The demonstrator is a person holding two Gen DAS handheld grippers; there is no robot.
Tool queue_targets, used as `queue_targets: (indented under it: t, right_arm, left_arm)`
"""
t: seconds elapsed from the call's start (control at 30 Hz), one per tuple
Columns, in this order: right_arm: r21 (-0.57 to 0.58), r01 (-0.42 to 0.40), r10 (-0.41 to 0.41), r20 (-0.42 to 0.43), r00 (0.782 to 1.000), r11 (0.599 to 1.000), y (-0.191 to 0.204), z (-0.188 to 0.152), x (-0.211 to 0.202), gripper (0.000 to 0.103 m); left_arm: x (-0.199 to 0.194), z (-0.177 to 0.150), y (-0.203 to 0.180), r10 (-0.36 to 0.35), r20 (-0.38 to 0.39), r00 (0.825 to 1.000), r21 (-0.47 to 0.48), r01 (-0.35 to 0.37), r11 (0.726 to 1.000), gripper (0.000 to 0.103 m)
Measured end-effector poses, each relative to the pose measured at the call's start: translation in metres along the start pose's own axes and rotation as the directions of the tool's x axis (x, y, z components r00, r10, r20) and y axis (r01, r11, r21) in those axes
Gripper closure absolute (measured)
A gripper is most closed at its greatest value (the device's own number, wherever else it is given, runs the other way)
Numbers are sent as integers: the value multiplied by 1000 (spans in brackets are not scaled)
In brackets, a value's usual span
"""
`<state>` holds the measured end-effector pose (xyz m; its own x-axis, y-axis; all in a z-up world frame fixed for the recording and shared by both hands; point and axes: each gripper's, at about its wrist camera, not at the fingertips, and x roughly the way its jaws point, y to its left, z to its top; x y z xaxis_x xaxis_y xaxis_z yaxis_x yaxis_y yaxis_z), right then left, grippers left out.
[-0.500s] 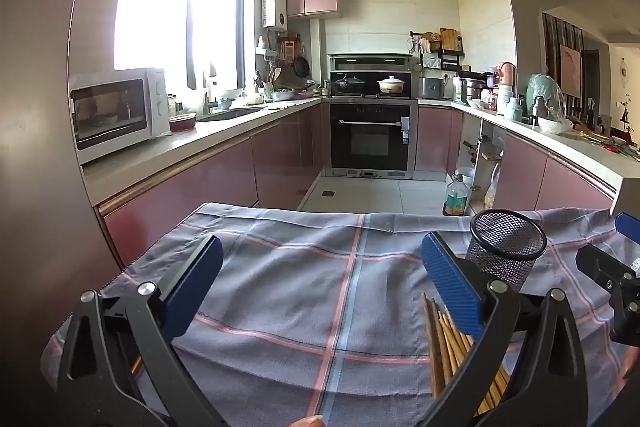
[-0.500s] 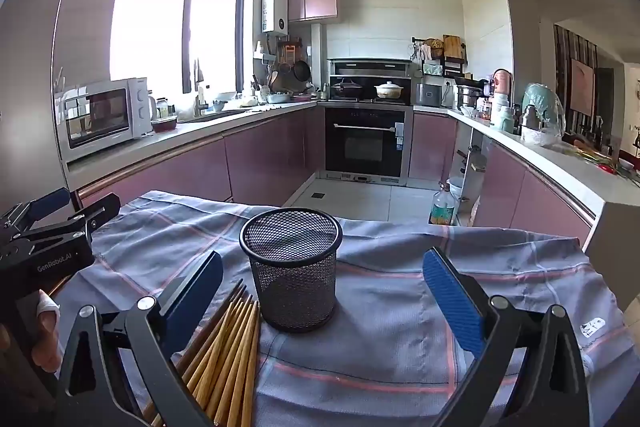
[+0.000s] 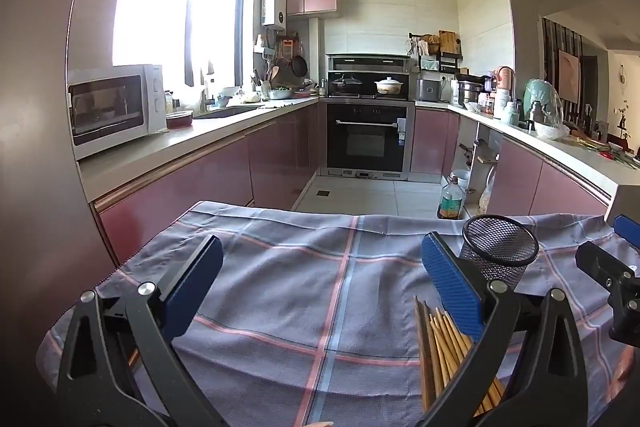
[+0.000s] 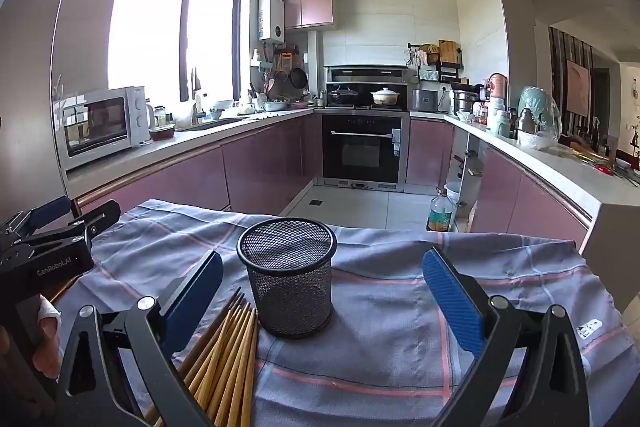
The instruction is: Organize utensils
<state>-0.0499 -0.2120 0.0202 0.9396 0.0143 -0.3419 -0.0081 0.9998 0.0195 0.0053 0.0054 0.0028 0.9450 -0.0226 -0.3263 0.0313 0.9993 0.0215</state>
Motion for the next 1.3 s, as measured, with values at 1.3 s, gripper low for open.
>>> queue_targets:
  t: [1.3]
  right_arm:
    - [22, -7, 6, 41, 999, 1000, -9, 8, -2, 6]
  left_arm:
    - [-14, 6, -1, -10, 77, 997, -22, 12, 1000, 5]
